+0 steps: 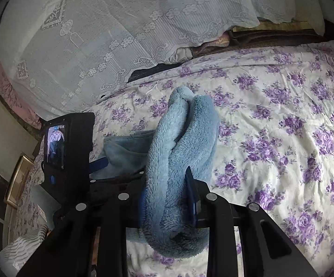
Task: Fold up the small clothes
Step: 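Lift the folded jacket with the right tool and fold it over, then lay the folded jacket bundle on the bed and open the right tool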
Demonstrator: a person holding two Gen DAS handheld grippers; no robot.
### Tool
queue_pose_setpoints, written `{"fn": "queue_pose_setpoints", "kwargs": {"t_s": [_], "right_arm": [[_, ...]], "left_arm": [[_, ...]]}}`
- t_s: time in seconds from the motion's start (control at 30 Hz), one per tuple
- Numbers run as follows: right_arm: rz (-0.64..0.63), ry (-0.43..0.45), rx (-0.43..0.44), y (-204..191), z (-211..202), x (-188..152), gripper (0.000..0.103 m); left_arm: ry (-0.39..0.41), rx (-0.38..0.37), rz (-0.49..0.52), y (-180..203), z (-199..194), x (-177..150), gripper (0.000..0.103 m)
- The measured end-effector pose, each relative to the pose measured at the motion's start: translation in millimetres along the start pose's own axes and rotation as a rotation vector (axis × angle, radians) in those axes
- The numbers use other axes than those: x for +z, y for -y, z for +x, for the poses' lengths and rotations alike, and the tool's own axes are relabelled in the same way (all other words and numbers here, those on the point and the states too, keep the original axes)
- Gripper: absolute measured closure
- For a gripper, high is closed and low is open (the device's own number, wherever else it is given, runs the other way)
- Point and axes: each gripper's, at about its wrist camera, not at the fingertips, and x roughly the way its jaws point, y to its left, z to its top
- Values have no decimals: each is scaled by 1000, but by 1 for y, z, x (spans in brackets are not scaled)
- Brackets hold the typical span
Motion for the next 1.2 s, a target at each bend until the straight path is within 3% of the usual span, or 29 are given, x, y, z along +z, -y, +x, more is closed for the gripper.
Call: {"fn": "queue_pose_setpoints", "kwargs": {"t_s": [0.33, 0.47, 0.53, 0.9, 1.13, 1.2], "right_arm": [[-93, -18, -6, -58, 3, 2, 74], [-130, -14, 5, -82, 6, 7, 74], [-147, -15, 17, -95, 9, 11, 74], [-257, -71, 110, -173, 45, 5, 74], [-256, -228, 123, -188, 101, -24, 78], [-252, -301, 111, -183, 121, -39, 88]], "left_arm": [[36, -37, -49, -36, -1, 5, 6], [53, -70, -104, -58, -11, 7, 22], [50, -78, -147, -72, -13, 7, 23], [49, 18, -321, -158, -20, -21, 28], [-48, 35, -474, -204, 4, -66, 28], [-62, 26, -483, -207, 9, -75, 27]]}}
